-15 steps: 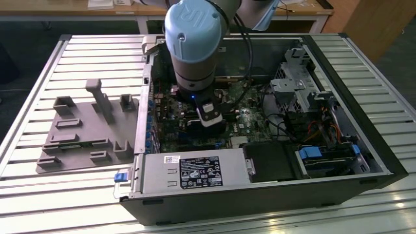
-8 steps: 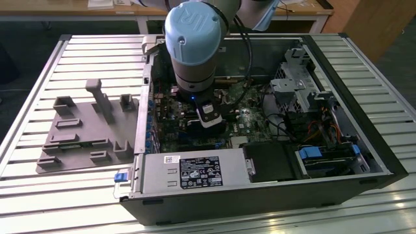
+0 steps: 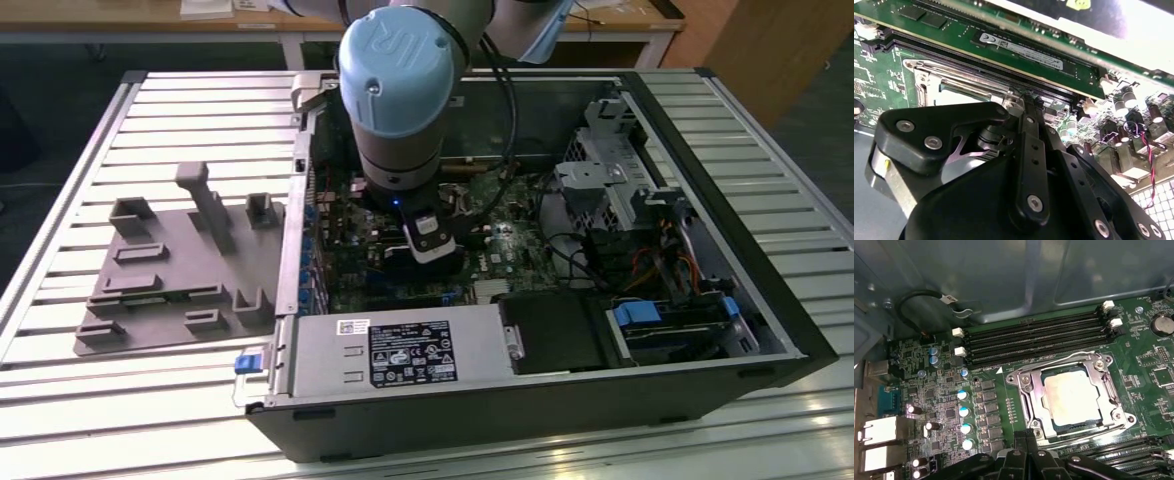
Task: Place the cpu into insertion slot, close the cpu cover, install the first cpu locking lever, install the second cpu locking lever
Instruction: 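Install the second cpu locking lever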
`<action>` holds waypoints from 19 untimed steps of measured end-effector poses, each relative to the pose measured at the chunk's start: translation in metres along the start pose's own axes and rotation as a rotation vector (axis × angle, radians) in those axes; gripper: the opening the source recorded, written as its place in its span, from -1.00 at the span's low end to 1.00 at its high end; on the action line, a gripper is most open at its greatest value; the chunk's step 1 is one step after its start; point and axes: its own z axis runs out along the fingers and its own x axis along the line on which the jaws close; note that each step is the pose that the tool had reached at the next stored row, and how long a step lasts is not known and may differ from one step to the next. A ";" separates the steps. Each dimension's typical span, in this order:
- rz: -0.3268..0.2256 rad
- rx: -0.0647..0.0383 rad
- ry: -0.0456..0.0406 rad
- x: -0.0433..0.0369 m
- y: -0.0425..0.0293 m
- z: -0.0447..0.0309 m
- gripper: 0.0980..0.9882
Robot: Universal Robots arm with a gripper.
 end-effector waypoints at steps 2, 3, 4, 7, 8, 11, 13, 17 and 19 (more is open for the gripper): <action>0.000 0.000 0.0000 0.0000 -0.0001 0.0002 -0.99; 0.000 0.000 0.0001 0.0000 -0.0001 0.0002 -0.99; 0.000 0.000 -0.0001 0.0000 0.0000 0.0002 -0.99; 0.000 0.003 -0.0007 0.0000 0.0008 -0.0018 -0.99; 0.000 0.002 -0.0009 0.0000 0.0015 -0.0033 -0.99; 0.000 0.003 -0.0009 0.0002 0.0042 -0.0106 -0.99; 0.000 0.003 -0.0010 0.0003 0.0061 -0.0157 -0.99; -0.001 0.004 -0.0020 0.0006 0.0107 -0.0275 -0.99; -0.001 0.006 -0.0025 0.0008 0.0127 -0.0330 -0.99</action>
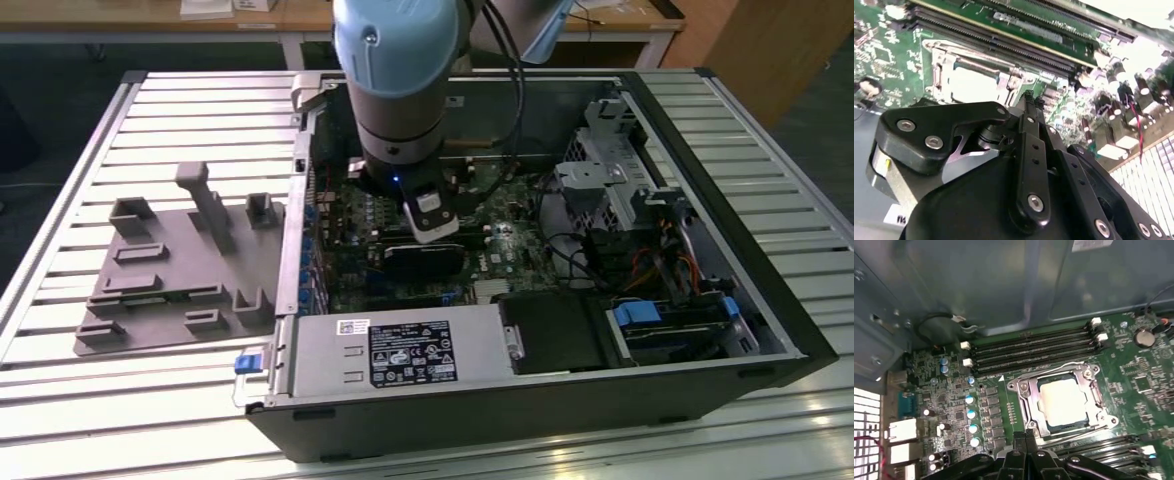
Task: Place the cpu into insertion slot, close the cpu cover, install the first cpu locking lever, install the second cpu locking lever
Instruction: 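Install the second cpu locking lever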
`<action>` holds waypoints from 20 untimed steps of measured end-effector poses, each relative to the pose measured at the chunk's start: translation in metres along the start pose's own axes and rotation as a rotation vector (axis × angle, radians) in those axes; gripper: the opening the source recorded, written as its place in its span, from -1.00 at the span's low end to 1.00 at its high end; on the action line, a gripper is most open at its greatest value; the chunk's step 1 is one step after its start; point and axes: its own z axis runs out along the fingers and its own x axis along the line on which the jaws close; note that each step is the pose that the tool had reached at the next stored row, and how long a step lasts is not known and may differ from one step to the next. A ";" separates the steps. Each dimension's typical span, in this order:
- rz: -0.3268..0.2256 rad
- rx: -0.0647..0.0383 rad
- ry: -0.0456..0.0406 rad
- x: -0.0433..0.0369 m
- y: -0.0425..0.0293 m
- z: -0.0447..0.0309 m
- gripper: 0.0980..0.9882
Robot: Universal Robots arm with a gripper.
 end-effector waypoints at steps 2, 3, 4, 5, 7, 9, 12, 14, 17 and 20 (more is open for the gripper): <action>0.000 0.004 -0.0010 0.0001 0.0015 -0.0037 -0.99; 0.000 0.009 -0.0023 0.0002 0.0019 -0.0043 -0.99; 0.000 0.016 -0.0040 0.0002 0.0021 -0.0045 -0.99; 0.001 0.024 -0.0062 0.0000 0.0023 -0.0047 -0.99; 0.004 0.046 -0.0128 -0.0009 0.0030 -0.0046 -0.99; 0.008 0.067 -0.0190 -0.0026 0.0039 -0.0044 -0.99; 0.012 0.083 -0.0247 -0.0073 0.0058 -0.0037 -0.99; 0.015 0.088 -0.0266 -0.0119 0.0073 -0.0032 -0.99; 0.017 0.093 -0.0286 -0.0194 0.0097 -0.0025 -0.99; 0.019 0.097 -0.0303 -0.0272 0.0123 -0.0017 -0.99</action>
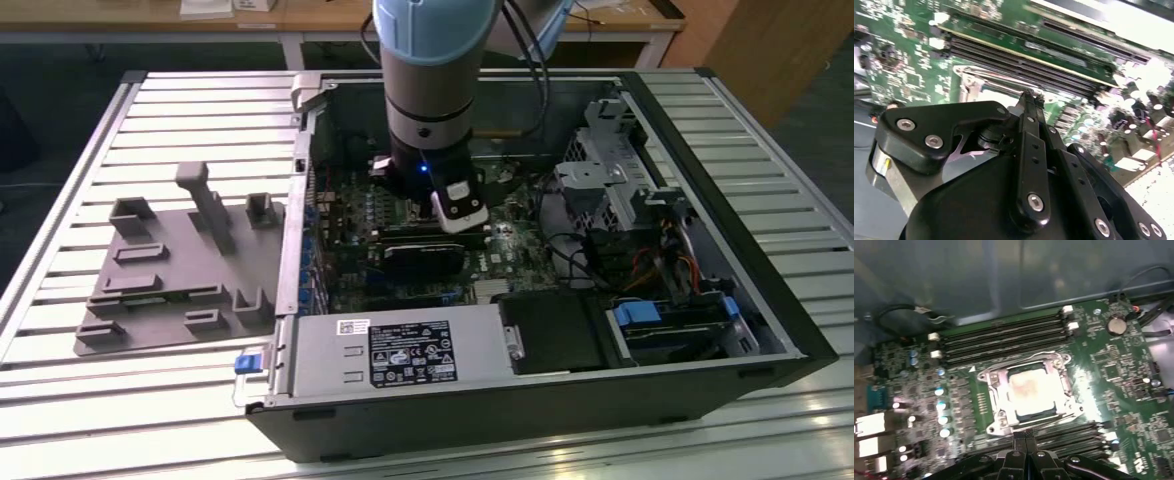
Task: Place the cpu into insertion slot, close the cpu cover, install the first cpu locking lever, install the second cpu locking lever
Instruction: 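Install the second cpu locking lever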
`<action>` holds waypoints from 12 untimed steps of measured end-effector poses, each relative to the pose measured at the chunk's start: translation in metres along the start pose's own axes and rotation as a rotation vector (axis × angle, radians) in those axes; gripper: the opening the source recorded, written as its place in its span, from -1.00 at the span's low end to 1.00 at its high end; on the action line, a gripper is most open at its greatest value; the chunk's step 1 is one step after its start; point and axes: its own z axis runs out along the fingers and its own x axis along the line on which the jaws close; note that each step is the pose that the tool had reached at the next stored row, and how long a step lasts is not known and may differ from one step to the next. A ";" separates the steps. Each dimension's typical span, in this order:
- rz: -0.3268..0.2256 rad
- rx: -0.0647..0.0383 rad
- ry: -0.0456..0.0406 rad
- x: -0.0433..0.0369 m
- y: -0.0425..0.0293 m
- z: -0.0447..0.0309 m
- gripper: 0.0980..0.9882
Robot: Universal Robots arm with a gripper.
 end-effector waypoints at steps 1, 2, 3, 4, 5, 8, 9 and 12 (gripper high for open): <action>0.000 0.002 -0.0006 -0.0017 0.0014 0.0004 -0.99; 0.000 0.005 -0.0012 -0.0028 0.0030 0.0008 -0.99; 0.000 0.007 -0.0019 -0.0039 0.0046 0.0013 -0.99; 0.000 0.011 -0.0026 -0.0046 0.0063 0.0017 -0.99; 0.000 0.014 -0.0036 -0.0053 0.0081 0.0022 -0.99; -0.001 0.027 -0.0067 -0.0067 0.0139 0.0038 -0.99; -0.002 0.033 -0.0080 -0.0069 0.0161 0.0044 -0.99; -0.003 0.053 -0.0130 -0.0068 0.0230 0.0064 -0.99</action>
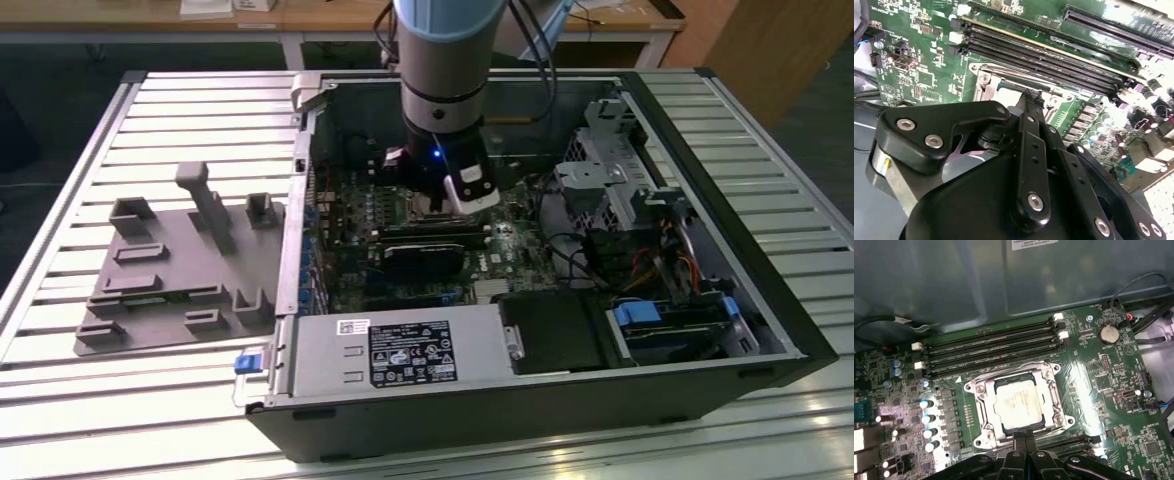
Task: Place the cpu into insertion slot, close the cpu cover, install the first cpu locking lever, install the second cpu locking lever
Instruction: 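Install the second cpu locking lever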
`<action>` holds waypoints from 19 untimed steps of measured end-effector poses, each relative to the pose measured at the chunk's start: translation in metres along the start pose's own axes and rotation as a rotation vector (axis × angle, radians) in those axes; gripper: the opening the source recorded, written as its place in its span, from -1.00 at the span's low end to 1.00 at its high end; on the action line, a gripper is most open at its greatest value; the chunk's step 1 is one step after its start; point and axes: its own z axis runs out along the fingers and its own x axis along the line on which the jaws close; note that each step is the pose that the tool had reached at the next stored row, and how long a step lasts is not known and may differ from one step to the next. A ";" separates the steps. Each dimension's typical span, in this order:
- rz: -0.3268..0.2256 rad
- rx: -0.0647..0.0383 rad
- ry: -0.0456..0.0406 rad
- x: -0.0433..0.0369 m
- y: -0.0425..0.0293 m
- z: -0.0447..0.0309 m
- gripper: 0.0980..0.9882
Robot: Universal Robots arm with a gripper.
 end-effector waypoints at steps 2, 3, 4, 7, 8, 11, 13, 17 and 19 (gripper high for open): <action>-0.001 0.015 -0.0038 0.0004 0.0050 0.0011 -0.99; -0.001 0.023 -0.0055 0.0006 0.0076 0.0017 -0.99; -0.002 0.029 -0.0072 0.0008 0.0103 0.0024 -0.99; -0.003 0.050 -0.0122 0.0016 0.0187 0.0043 -0.99; -0.004 0.056 -0.0138 0.0018 0.0215 0.0049 -0.99; -0.005 0.074 -0.0181 0.0026 0.0289 0.0066 -0.99; -0.006 0.082 -0.0199 0.0028 0.0325 0.0074 -0.99; -0.006 0.087 -0.0213 0.0019 0.0371 0.0086 -0.99; -0.006 0.087 -0.0213 0.0018 0.0372 0.0086 -0.99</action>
